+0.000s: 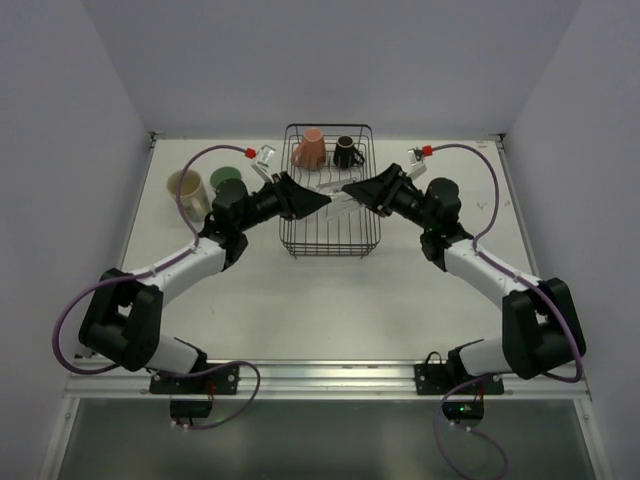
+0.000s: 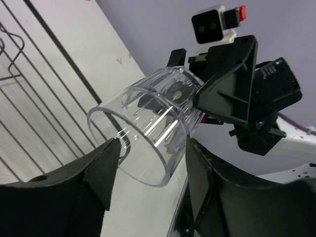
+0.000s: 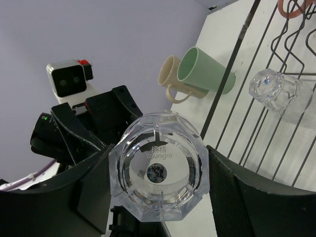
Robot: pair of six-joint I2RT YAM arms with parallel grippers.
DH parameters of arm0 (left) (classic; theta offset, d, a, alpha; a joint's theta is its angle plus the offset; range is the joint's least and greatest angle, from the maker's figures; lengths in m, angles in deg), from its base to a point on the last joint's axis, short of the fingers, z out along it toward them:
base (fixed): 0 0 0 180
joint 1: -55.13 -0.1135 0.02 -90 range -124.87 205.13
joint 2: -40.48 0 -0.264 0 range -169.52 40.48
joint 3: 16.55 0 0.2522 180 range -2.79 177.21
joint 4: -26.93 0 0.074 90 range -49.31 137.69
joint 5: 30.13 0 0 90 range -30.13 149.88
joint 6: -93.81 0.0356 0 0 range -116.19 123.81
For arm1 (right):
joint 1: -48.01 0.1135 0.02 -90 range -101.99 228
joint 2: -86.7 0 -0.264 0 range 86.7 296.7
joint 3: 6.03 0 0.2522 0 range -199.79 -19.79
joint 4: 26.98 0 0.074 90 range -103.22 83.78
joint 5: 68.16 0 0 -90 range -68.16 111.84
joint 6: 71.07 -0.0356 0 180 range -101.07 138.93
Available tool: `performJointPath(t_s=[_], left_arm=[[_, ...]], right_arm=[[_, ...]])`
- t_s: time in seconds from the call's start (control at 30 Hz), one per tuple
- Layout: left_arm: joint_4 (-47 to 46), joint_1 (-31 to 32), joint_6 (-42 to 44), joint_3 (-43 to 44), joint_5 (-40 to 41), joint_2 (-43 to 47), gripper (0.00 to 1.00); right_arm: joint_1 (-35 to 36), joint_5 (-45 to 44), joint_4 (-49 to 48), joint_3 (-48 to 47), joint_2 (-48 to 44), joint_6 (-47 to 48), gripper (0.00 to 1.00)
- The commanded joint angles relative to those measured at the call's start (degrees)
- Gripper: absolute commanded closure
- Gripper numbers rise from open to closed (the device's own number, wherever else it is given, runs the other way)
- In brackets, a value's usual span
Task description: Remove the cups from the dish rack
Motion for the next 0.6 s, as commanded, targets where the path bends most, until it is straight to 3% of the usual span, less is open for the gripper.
performJointPath(t_s=[0.0, 0.3, 0.33, 0.43, 0.5, 0.57], left_arm=[[-8.6, 0.9, -3.1, 2.2, 0.3, -0.9, 0.42], [-14.3, 2.9, -7.3, 2.9, -2.0, -2.1, 0.72], [-14.5, 3.0, -7.5, 2.6, -2.0, -2.0, 0.83], [-14.0, 3.0, -7.5, 2.0, -0.6, -1.2, 1.00], [-13.1, 3.0, -6.9, 1.9, 0.0, -0.8, 1.00], [-12.4, 3.0, -6.4, 1.9, 0.4, -0.3, 1.00]], right_arm=[[-0.2, 3.2, -7.3, 0.1, -0.1, -3.5, 0.73], [-0.3, 3.5, -9.2, 0.9, 2.3, -4.9, 0.73], [-0.2, 3.5, -9.2, 1.0, 2.4, -5.1, 0.73], [-0.2, 3.3, -9.3, 1.3, 2.9, -5.2, 0.73], [-0.2, 3.3, -9.2, 1.4, 2.9, -5.1, 0.73], [-0.3, 3.4, -8.9, 1.6, 2.8, -5.0, 0.61]])
